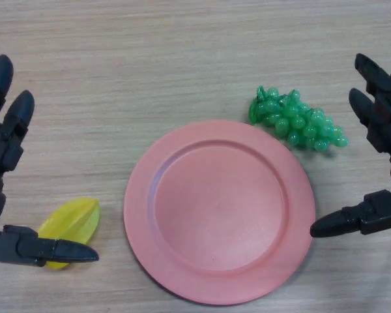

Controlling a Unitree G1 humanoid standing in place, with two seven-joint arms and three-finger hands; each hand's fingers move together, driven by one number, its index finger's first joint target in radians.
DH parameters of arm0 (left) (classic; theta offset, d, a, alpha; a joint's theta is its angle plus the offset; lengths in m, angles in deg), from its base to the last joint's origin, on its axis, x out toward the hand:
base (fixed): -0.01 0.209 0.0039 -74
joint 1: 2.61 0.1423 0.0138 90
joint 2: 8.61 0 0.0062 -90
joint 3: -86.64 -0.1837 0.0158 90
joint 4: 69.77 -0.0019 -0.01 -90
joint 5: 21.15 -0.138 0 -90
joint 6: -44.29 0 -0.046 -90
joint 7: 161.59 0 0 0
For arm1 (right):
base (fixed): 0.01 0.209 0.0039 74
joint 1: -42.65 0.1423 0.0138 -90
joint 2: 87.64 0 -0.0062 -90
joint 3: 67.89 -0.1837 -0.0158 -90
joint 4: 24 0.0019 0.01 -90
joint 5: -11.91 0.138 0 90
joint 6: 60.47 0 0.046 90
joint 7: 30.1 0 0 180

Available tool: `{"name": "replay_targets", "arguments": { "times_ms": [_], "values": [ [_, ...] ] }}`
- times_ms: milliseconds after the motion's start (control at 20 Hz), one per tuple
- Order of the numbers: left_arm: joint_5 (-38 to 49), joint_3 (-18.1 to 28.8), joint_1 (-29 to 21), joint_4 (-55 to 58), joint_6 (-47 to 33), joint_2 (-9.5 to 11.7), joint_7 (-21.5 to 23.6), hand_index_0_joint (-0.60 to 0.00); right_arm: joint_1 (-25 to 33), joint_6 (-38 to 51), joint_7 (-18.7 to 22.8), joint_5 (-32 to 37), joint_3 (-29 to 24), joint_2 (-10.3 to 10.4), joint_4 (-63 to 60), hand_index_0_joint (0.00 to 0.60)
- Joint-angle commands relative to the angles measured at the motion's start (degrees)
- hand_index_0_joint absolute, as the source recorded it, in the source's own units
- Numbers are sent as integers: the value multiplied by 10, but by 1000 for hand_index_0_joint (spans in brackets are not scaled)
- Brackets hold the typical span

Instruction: Pick up the yellow starfruit and place it on the plate

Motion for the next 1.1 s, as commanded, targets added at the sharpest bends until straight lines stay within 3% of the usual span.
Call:
{"name": "replay_targets", "arguments": {
  "times_ms": [50, 200, 250, 400, 500, 650, 950, 1100],
  "values": [
    [-13, 30, -5, 22, -62, 15, -9, 0, 19, 93, 5, 18, -30, -18, 13, 0],
    [-51, 32, 10, 12, -52, 14, -36, 0, 24, 108, 7, 19, -32, -20, -5, 0],
    [-65, 27, 16, -8, -91, 5, -18, 0, 24, 116, 8, 17, -30, -21, -15, 0],
    [-113, 31, 20, -37, -119, 0, -1, 0, 28, 117, 7, 19, -29, -21, -21, 0],
    [-177, 24, 23, -77, -180, 2, 15, 0, 30, 122, 11, 22, -30, -21, -23, 0],
    [-260, 12, 19, -159, -241, 13, 46, 0, 26, 119, 13, 23, -29, -20, -20, 0],
    [-312, -48, -5, -291, -248, 38, 114, 0, 23, 106, 17, 30, -39, -22, 0, 0],
    [-334, -70, -3, -311, -253, 42, 116, 0, 17, 119, 17, 30, -49, -23, 3, 0]
  ]
}}
